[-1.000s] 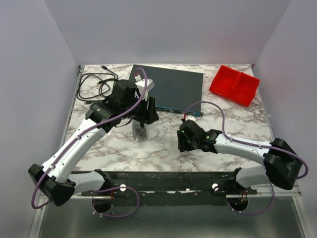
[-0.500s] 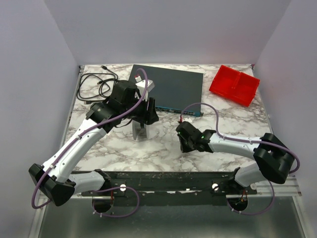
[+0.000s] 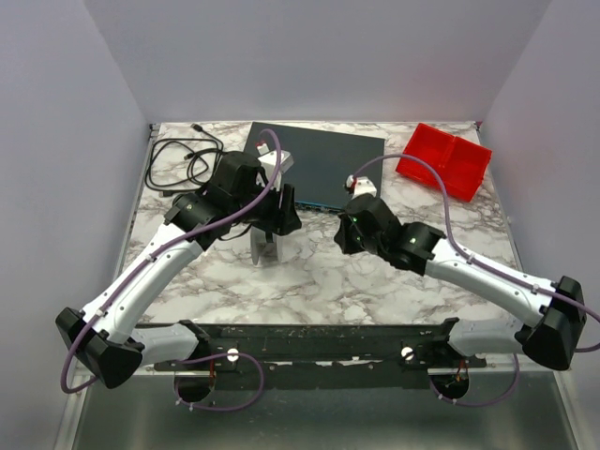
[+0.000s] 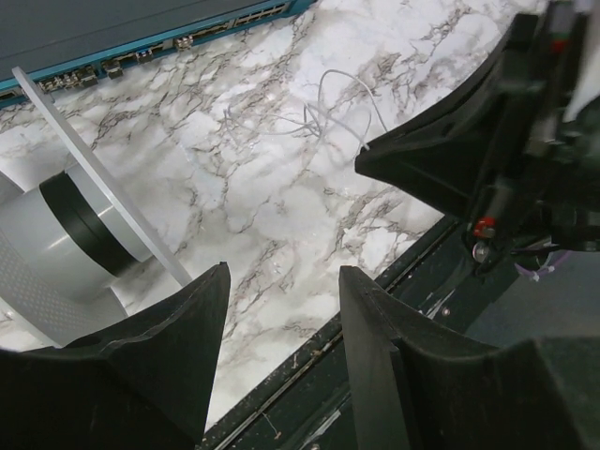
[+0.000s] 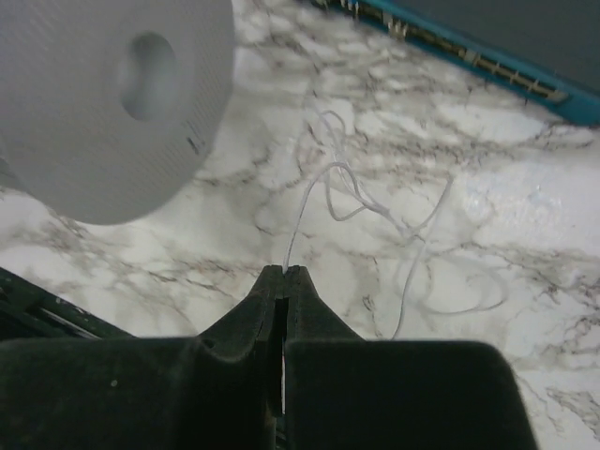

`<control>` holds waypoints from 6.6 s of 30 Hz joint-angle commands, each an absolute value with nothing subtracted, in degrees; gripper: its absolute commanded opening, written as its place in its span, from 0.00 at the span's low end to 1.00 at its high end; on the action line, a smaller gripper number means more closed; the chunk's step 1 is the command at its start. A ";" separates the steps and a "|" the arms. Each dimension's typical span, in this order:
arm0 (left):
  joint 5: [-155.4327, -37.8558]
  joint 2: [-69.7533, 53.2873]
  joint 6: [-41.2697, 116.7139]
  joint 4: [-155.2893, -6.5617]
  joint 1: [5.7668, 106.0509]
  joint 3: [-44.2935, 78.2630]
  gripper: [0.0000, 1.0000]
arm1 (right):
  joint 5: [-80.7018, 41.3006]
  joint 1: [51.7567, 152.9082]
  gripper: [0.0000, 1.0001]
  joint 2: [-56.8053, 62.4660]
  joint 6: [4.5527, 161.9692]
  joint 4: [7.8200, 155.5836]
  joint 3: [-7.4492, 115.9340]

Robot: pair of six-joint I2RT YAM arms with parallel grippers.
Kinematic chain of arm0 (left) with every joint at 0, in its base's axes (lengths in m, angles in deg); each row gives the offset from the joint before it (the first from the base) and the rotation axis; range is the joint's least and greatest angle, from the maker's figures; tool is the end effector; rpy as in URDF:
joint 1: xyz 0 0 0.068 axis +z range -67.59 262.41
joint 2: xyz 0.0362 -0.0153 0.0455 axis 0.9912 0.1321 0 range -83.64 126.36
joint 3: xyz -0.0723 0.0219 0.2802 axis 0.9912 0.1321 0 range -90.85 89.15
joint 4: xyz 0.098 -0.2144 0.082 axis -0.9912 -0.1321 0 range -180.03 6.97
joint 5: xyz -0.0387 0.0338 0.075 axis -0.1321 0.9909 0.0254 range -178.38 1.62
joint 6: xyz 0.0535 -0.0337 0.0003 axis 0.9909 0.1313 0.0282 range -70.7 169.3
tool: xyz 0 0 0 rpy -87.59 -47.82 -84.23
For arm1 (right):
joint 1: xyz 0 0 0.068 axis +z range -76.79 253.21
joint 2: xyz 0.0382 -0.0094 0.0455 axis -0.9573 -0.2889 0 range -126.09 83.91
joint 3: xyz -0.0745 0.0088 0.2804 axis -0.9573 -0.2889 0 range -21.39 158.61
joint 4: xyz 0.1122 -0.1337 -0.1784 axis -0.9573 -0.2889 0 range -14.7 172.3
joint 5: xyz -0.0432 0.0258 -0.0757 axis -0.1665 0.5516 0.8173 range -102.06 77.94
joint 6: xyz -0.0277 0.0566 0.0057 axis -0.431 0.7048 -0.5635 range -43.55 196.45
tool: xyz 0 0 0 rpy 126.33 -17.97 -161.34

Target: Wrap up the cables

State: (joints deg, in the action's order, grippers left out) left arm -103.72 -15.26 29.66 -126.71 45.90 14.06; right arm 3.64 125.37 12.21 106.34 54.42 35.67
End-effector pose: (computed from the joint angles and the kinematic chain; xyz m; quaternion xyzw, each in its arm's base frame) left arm 0.1824 -0.1509 0.3897 0.1890 0.8685 -0.3136 0.3342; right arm 0.1702 0.1975 0.2989 -0.1212 0.9003 0.1675 0.3830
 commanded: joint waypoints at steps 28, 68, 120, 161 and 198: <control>-107.64 -16.25 24.52 -99.51 45.71 15.80 0.54 | -3.13 125.76 0.01 13.59 103.89 41.84 68.47; -100.23 -12.54 17.13 -90.77 41.26 17.35 0.27 | -1.42 125.76 0.01 13.53 107.83 40.51 74.07; -111.28 -13.95 22.69 -101.42 55.01 1.72 0.00 | 20.25 125.72 0.77 24.29 118.99 32.40 59.63; -109.89 -20.71 24.43 -92.98 47.56 18.24 0.00 | -0.27 120.40 0.49 10.38 134.85 56.94 51.84; -97.43 -28.91 42.48 -117.88 45.94 8.37 0.74 | -43.85 112.13 0.01 15.63 101.95 69.12 59.10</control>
